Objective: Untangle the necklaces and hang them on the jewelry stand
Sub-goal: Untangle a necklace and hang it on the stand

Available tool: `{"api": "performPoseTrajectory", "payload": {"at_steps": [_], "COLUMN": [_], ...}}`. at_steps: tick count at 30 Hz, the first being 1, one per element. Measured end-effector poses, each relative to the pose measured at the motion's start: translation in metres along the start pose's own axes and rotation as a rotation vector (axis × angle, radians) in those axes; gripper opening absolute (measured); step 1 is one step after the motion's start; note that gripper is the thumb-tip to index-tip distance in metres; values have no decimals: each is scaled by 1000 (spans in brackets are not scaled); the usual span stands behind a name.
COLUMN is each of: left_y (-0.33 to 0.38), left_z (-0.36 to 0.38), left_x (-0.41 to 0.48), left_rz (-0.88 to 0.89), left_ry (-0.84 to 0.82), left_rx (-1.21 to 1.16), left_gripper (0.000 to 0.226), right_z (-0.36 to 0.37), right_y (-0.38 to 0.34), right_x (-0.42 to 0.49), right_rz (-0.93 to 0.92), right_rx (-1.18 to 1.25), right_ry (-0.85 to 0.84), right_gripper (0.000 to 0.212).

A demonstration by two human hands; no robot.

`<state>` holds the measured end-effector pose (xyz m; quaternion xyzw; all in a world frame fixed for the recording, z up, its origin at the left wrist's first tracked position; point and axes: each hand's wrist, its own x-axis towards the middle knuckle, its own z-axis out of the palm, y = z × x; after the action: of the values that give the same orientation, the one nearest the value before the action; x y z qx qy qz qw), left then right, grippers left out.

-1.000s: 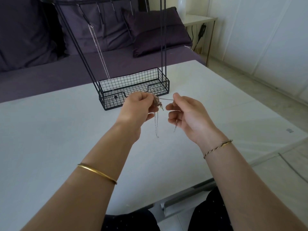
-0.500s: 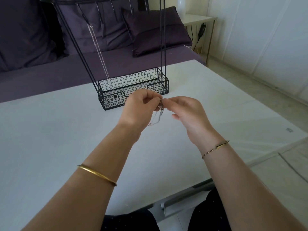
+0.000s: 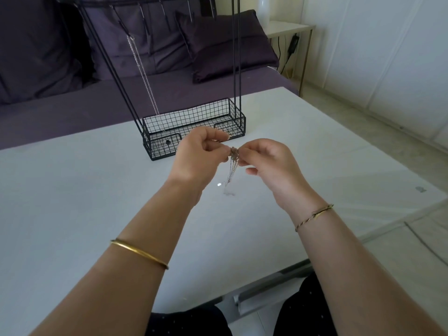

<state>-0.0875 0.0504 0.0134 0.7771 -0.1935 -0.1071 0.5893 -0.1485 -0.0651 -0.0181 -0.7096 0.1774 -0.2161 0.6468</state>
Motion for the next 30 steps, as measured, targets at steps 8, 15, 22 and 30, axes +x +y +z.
{"api": "performPoseTrajectory", "payload": {"at_steps": [8, 15, 22, 30], "left_y": [2, 3, 6, 9], "left_z": [-5, -4, 0, -3], "left_x": [1, 3, 3, 1], "left_rz": [-52, -135, -195, -283], "left_ry": [-22, -95, -43, -185], "left_rx": [-23, -62, -264, -218], "left_gripper": [22, 20, 26, 21], "right_z": [1, 3, 4, -2], "right_y": [1, 1, -5, -7], "right_x": [4, 4, 2, 3], "right_rz": [35, 59, 125, 157], "right_rx": [130, 264, 326, 469], "right_ry": [44, 79, 3, -20], "right_gripper": [13, 13, 19, 23]}}
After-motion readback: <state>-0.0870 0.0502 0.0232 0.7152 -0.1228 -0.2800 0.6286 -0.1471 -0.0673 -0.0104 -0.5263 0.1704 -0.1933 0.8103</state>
